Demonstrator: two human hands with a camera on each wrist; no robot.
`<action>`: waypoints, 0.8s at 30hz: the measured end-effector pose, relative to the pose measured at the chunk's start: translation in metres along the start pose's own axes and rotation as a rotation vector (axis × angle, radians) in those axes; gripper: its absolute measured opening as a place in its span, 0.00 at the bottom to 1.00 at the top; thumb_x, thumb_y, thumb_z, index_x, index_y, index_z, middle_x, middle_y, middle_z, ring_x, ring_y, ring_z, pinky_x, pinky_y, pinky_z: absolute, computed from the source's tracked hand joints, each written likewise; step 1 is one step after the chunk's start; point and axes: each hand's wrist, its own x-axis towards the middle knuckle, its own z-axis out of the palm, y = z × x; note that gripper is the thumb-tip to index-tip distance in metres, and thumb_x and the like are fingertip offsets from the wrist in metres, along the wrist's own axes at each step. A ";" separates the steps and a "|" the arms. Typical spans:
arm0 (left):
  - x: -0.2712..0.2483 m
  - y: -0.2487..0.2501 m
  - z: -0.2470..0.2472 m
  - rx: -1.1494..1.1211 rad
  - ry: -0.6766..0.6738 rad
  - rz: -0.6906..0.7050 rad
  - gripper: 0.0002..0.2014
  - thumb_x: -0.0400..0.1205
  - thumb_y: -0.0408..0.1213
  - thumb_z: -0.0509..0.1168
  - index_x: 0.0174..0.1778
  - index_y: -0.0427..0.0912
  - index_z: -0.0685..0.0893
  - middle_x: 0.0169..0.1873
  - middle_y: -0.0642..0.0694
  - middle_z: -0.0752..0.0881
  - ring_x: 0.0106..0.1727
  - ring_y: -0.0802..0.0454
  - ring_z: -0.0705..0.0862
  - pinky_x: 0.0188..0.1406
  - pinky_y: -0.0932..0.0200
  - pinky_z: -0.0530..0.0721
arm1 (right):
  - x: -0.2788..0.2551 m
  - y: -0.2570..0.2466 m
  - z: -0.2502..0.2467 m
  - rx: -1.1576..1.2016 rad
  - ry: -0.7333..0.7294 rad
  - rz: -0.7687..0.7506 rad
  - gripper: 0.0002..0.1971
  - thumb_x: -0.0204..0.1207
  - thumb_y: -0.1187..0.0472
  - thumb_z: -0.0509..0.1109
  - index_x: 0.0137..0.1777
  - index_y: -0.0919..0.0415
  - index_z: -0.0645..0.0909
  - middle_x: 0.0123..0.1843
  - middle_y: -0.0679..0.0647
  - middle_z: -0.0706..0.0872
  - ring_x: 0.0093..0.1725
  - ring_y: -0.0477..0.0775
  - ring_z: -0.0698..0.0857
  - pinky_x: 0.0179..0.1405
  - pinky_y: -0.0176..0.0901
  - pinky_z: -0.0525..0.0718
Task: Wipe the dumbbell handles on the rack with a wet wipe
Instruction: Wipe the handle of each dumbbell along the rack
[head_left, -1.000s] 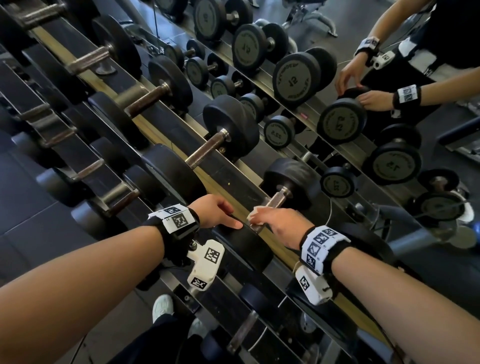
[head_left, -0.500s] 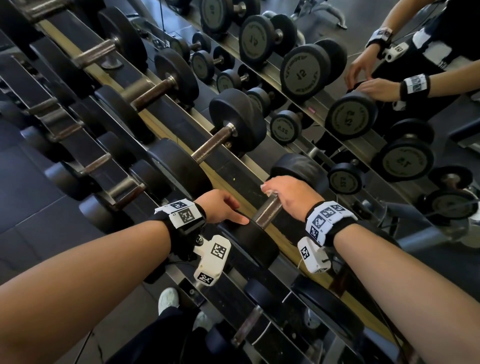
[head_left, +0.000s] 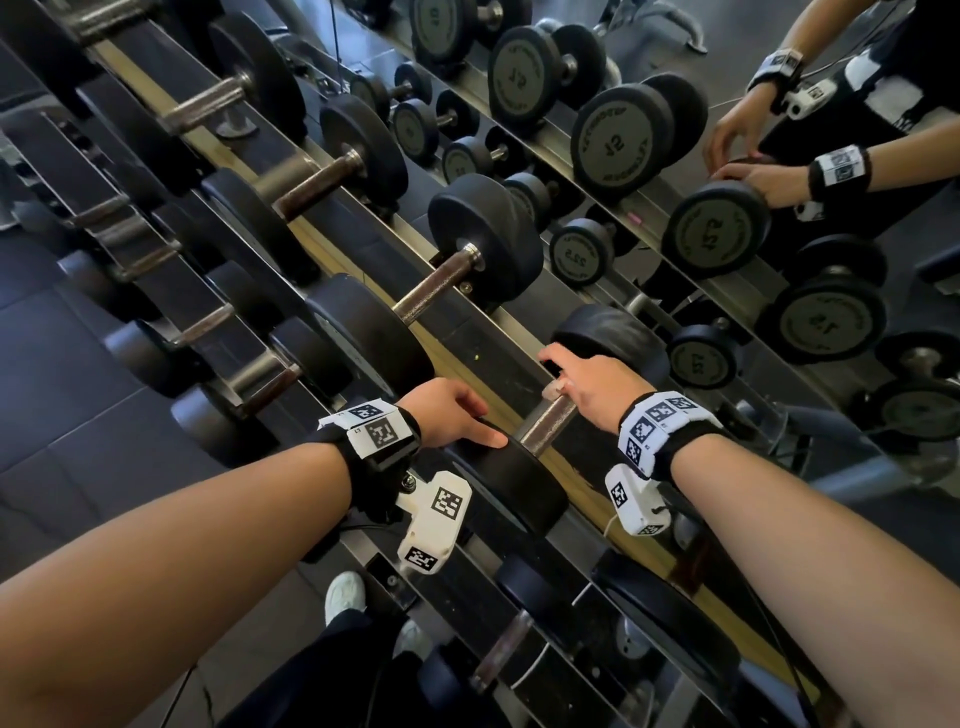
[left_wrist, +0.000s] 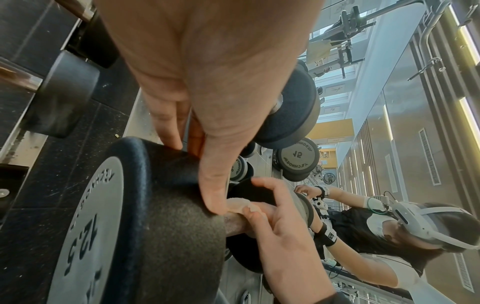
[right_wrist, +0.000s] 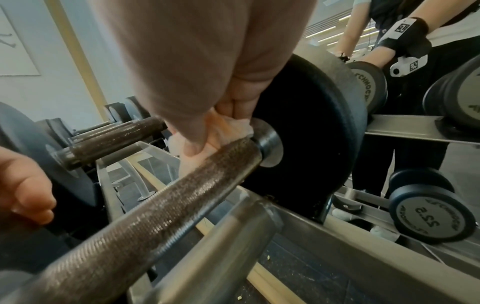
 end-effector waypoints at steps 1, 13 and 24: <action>0.000 0.000 0.000 -0.002 0.000 0.003 0.23 0.66 0.51 0.82 0.55 0.54 0.85 0.50 0.56 0.85 0.52 0.58 0.82 0.43 0.64 0.76 | -0.001 -0.001 0.000 -0.057 -0.019 -0.009 0.26 0.81 0.67 0.63 0.76 0.46 0.68 0.45 0.53 0.87 0.41 0.55 0.86 0.44 0.51 0.85; 0.002 -0.001 -0.001 0.009 -0.007 0.004 0.25 0.67 0.51 0.82 0.58 0.52 0.85 0.50 0.54 0.86 0.52 0.57 0.82 0.48 0.61 0.77 | -0.001 -0.002 -0.008 0.059 0.031 -0.032 0.13 0.82 0.65 0.64 0.57 0.46 0.83 0.43 0.46 0.84 0.40 0.45 0.82 0.40 0.36 0.75; 0.002 0.000 0.000 0.046 0.009 0.010 0.25 0.65 0.53 0.82 0.56 0.53 0.85 0.50 0.55 0.85 0.54 0.56 0.83 0.54 0.59 0.78 | -0.016 -0.038 0.008 0.272 -0.105 -0.043 0.12 0.87 0.58 0.60 0.56 0.49 0.86 0.51 0.46 0.90 0.51 0.46 0.88 0.50 0.42 0.83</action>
